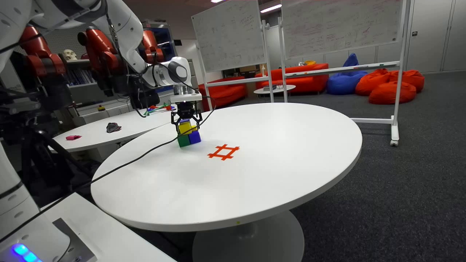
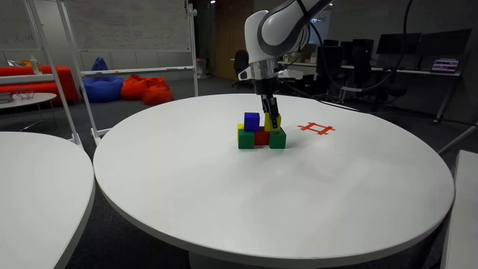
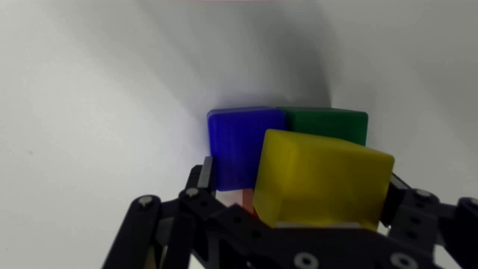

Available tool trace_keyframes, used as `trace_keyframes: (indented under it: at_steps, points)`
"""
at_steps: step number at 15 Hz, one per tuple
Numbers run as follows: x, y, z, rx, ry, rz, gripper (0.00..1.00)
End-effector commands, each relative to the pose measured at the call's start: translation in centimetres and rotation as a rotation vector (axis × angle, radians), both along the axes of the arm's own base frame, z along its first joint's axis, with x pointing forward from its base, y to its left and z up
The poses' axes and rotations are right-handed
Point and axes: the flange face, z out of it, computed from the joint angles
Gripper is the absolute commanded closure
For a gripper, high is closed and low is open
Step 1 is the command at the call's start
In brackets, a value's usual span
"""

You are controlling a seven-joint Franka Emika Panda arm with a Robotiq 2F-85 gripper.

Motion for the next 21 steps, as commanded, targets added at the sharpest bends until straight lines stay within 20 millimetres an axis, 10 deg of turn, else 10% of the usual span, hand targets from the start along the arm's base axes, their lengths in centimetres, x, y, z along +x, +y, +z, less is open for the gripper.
trace_keyframes:
  at_steps: [1, 10, 12, 21]
  points:
    - [0.05, 0.04, 0.05, 0.003, -0.003, -0.002, 0.00]
    - [0.04, 0.06, 0.03, -0.002, -0.001, 0.003, 0.00]
    - [0.07, 0.10, 0.04, 0.004, -0.007, 0.003, 0.26]
    - [0.23, 0.07, 0.03, -0.002, -0.006, 0.000, 0.68]
